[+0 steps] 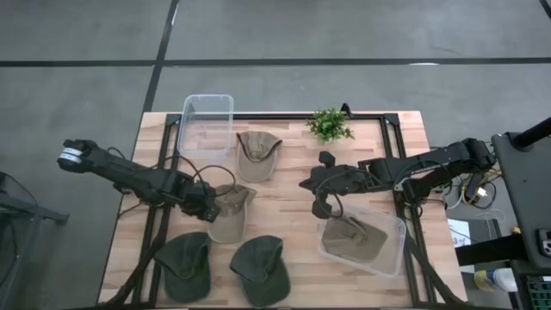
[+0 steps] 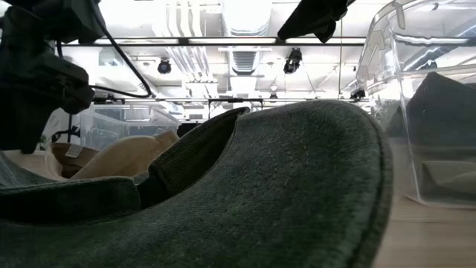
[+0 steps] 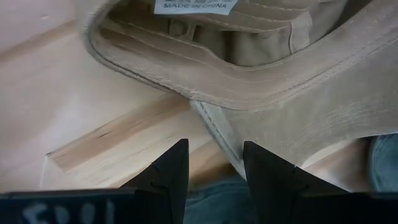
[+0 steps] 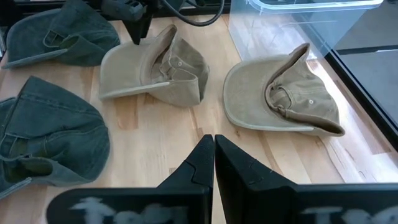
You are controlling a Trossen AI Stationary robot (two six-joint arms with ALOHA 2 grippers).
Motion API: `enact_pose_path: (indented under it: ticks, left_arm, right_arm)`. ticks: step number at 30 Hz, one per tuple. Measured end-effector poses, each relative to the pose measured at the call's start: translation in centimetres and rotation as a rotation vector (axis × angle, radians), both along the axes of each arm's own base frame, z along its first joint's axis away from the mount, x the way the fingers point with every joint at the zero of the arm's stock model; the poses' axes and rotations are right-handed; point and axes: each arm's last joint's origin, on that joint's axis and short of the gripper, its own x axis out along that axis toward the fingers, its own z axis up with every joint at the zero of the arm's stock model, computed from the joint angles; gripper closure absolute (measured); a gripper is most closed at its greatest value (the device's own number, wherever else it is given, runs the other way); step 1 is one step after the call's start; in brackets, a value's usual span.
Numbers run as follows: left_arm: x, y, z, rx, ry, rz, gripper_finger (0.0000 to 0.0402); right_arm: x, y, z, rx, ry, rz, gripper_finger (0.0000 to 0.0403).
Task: Pick & Place hat
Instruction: Put the bottom brown cap into the bottom transparent bin
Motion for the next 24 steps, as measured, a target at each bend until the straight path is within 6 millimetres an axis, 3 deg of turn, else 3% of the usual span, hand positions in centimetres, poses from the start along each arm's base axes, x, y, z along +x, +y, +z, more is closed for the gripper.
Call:
enact_pose_path:
  ticks: [13, 17, 21, 24]
  left_arm:
    - [0.59, -0.14, -0.76, -0.036, -0.133, 0.007, 0.0261]
    - [0.6, -0.05, -0.78, -0.01, -0.137, 0.017, 0.0302]
    - [0.74, 0.02, -0.7, 0.018, -0.158, 0.023, 0.0381]
    - [0.85, 0.03, -0.63, 0.033, -0.177, 0.013, 0.0389]
  right_arm:
    - [-0.05, -0.01, -0.26, -0.001, 0.007, 0.0, 0.0394]
    - [-0.06, -0.01, -0.3, 0.0, 0.009, -0.001, 0.0394]
    - [-0.06, -0.01, -0.3, 0.002, 0.008, -0.002, 0.0394]
    - [-0.04, -0.01, -0.28, 0.002, 0.006, -0.002, 0.0394]
